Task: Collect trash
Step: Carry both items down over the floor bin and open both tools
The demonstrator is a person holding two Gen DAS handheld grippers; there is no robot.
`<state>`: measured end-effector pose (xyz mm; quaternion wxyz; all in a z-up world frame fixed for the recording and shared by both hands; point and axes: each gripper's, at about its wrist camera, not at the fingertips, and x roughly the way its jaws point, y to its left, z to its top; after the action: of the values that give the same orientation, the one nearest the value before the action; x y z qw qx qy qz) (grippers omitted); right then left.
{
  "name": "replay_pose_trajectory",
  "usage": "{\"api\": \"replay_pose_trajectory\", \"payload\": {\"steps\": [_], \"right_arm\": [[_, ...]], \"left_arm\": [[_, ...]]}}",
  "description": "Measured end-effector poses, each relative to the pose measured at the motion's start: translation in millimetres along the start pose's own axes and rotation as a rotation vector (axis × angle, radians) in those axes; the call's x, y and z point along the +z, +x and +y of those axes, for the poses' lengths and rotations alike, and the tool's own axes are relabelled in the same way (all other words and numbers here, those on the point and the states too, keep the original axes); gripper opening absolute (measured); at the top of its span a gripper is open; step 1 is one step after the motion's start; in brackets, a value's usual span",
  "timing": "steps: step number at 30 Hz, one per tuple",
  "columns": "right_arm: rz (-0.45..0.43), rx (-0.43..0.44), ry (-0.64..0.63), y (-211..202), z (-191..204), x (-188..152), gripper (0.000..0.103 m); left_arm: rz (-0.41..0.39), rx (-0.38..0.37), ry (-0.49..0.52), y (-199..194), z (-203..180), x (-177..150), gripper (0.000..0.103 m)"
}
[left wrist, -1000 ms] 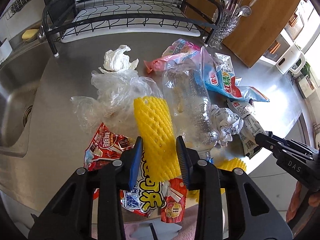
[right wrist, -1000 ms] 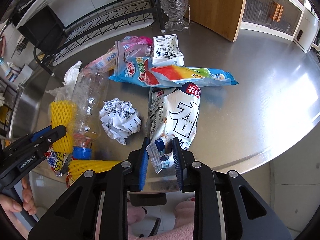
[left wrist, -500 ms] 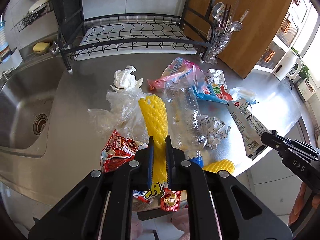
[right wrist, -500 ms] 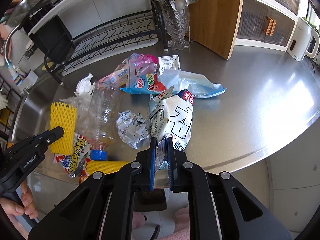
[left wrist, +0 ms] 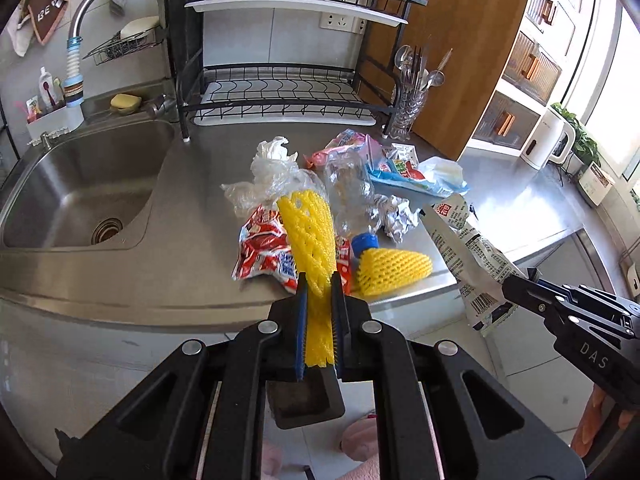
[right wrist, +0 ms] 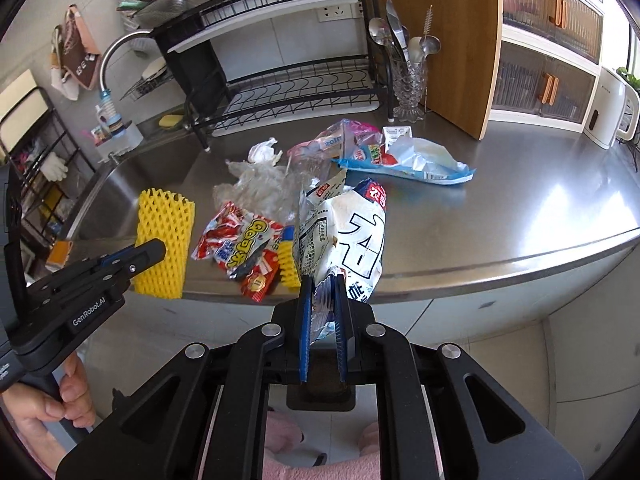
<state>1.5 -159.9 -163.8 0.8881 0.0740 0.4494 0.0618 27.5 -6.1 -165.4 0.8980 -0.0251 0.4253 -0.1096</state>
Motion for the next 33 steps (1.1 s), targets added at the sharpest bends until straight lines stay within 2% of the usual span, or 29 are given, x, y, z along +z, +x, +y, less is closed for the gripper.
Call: {"api": "replay_pose_trajectory", "payload": {"steps": [3,7,11,13,16,20,23,33], "right_arm": [[0.012,0.026,-0.006,2,8,-32,0.012],[0.024,0.018,-0.008,14,11,-73,0.012],[0.107,0.026,0.0,47,7,-110,0.012],[0.151,0.034,0.018,70,2,-126,0.012],[0.209,0.095,0.057,107,-5,-150,0.012],[0.233,0.078,0.061,152,-8,-176,0.012],[0.253,0.099,0.099,186,-15,-187,0.012],[0.403,0.079,0.149,285,-26,-221,0.012]], "left_arm": [[0.004,0.01,-0.001,-4,4,-33,0.009],[0.019,0.018,-0.01,5,13,-78,0.009],[0.078,0.012,-0.02,31,18,-122,0.009],[0.109,0.007,-0.025,47,21,-144,0.009],[0.132,0.019,-0.001,76,20,-170,0.009],[0.174,0.014,-0.003,125,24,-197,0.009],[0.209,0.021,0.003,161,27,-213,0.009],[0.37,-0.019,-0.056,262,46,-262,0.009]]}}
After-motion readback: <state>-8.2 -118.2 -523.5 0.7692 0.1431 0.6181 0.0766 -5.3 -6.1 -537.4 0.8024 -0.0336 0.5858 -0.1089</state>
